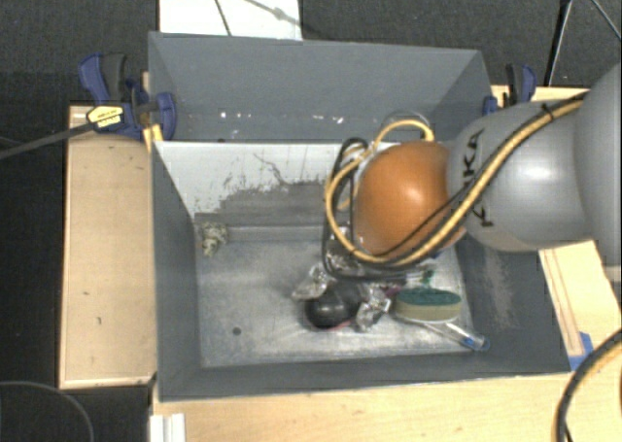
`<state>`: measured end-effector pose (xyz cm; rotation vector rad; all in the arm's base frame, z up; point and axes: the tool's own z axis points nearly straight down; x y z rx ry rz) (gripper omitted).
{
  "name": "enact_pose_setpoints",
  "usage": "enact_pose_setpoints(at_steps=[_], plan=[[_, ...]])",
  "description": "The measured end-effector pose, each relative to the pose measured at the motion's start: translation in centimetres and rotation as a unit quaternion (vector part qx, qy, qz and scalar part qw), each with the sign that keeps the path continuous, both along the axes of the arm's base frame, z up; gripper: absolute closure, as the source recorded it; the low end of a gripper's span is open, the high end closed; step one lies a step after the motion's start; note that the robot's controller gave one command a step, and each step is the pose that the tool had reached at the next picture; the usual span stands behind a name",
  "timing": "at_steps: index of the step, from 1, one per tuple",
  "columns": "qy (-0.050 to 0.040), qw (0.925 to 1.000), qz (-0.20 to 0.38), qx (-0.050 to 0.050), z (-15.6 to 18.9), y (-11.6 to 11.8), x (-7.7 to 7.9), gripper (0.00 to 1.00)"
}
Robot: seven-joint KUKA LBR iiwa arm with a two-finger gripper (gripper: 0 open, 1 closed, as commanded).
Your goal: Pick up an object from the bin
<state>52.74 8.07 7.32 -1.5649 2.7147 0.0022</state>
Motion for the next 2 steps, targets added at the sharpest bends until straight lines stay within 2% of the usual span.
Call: enact_pose_setpoints(at_steps=[1, 2], plan=[[-0.002, 0.9997, -0.025, 0.002, 0.04, -5.26, -1.23, 0.0], [-0.003, 0.9997, -0.023, 0.001, 0.11, -5.11, -1.15, 1.0]])
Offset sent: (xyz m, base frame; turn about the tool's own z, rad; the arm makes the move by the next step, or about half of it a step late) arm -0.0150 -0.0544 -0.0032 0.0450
